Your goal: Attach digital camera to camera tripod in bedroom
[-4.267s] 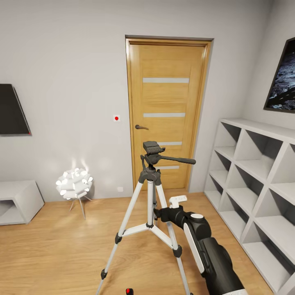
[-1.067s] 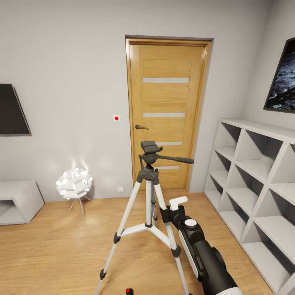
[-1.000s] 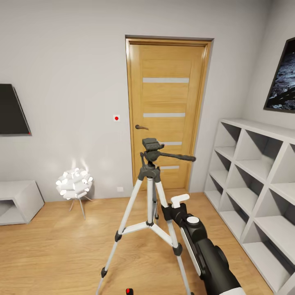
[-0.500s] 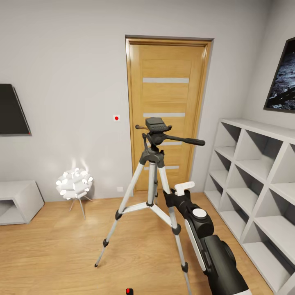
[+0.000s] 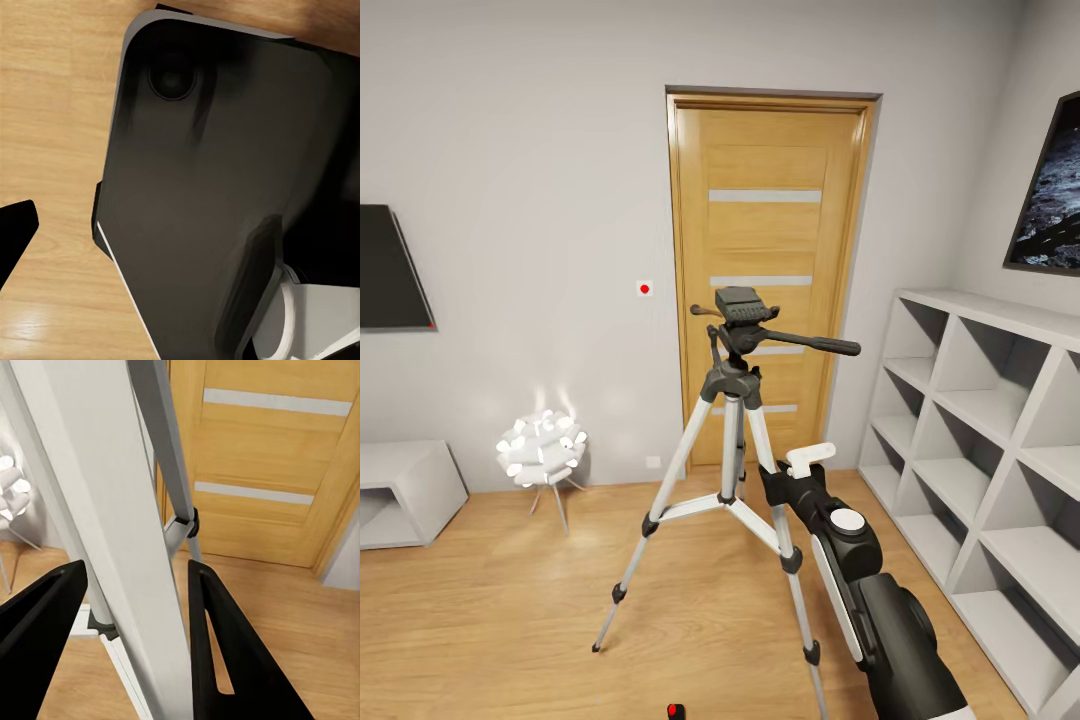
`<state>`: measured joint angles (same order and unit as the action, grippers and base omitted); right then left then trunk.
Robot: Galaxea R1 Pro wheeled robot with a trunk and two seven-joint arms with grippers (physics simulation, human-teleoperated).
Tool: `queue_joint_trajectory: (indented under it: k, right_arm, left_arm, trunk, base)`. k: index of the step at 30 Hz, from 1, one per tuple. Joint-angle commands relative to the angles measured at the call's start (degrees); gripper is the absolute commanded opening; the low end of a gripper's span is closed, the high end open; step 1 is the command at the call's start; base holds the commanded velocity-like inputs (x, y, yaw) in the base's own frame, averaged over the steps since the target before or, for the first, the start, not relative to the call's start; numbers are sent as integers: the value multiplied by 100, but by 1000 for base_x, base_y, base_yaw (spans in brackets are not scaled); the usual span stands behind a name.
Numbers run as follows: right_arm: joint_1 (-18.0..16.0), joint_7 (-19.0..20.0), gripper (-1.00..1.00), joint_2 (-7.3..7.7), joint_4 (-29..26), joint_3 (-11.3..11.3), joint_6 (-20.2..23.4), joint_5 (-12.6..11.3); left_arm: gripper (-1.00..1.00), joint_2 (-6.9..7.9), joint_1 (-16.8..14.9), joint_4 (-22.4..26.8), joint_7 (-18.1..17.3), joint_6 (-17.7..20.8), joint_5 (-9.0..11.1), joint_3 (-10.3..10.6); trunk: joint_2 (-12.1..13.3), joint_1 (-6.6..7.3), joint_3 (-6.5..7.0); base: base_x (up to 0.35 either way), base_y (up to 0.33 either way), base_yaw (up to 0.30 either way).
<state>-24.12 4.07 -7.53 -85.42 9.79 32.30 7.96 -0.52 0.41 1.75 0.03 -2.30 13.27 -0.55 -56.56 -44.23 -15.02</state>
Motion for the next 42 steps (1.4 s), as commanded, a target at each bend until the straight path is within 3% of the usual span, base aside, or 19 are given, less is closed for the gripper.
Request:
queue_joint_trajectory:
  k: [1,14,29,42]
  right_arm:
    - [-5,42,-100,-3,-10,-3,32,57]
    - [-5,41,-100,-3,-4,-3,99,57]
    - [-5,41,-100,-3,-2,6,127,57]
    - [-5,41,-100,-3,-1,10,127,57]
  left_arm:
    - [100,-1,3,10,-1,-7,35,-1]
    - [100,2,3,10,-3,-7,30,2]
    - [100,8,3,10,-3,-7,35,-2]
    - [100,7,3,10,-3,-7,35,-2]
  trunk:
    - [-5,-1,-6]
    - [-5,-1,-6]
    - [-5,-1,-6]
    - [-5,-1,-6]
  base:
    - [0,0,0]
    - [6,0,0]
    - [243,0,0]
    - [47,0,0]
